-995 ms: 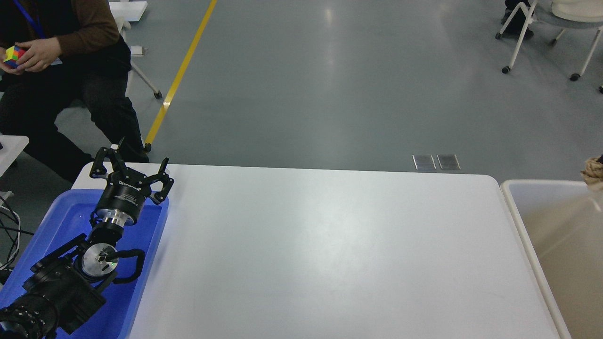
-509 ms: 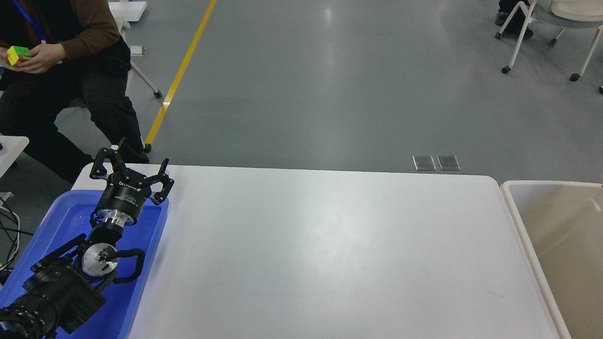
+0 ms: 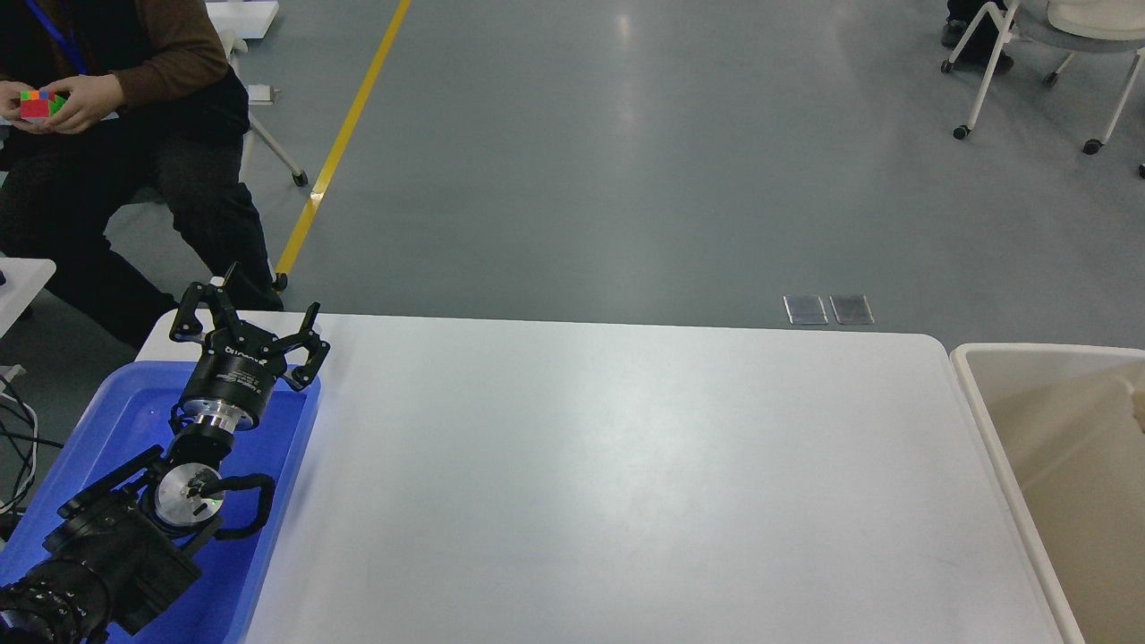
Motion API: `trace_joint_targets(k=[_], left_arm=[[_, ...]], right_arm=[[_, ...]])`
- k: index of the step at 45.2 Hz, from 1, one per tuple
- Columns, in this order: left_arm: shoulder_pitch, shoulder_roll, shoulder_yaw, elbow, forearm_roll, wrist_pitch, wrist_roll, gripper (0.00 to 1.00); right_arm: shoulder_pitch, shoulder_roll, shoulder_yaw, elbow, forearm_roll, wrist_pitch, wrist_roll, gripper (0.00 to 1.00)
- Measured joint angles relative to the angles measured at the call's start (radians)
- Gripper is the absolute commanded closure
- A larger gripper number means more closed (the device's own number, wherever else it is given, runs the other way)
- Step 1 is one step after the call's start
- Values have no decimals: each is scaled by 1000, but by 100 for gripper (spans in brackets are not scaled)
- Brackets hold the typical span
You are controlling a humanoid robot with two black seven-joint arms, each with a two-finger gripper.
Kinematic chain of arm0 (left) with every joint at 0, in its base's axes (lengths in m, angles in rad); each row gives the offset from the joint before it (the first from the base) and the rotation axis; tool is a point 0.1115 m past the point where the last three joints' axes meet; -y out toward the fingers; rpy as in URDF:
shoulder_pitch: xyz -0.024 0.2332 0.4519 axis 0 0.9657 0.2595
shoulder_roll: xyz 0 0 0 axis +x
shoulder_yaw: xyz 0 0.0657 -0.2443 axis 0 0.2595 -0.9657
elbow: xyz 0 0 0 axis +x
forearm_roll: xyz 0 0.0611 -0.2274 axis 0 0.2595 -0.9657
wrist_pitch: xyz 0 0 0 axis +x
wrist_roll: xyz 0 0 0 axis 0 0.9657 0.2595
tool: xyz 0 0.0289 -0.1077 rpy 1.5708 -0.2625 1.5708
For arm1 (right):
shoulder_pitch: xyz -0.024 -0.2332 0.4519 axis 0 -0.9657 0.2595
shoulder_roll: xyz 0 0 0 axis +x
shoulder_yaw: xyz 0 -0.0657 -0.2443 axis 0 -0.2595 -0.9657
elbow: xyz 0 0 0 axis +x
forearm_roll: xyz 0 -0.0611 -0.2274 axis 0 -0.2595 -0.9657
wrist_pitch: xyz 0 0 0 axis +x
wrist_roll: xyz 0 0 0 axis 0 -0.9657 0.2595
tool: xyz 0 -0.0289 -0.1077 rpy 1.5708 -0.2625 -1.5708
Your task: Tidy desktop
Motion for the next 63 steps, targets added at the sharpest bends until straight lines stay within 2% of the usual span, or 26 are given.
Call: trace_joint_targets(k=[5,6,8,10,11,12,42,63], left_arm=[[0,0,0,0,0,1,0,0],[0,0,0,0,0,1,0,0],[0,0,0,0,0,1,0,0],[0,0,0,0,0,1,0,0],[0,0,0,0,0,1,0,0],[0,0,0,0,0,1,0,0],[-1,0,0,0,0,1,0,0],[-2,0,0,0,0,1,1,0]], right_arm=[[-20,19,19,-16,6,-9,-8,100],[-22,21,21,-18,7,-10,-9,95],[-29,26,26,-21,9,-12,-11,49],[-34,29,29,-24,11,-14,-12,33],[-38,31,31,-26,12,-14,-13,21],[-40,32,33,-27,13,-15,-13,0],[-33,5,122,-23,13,4,-14,0],[92,-33,398,22,14,190,-7,0]])
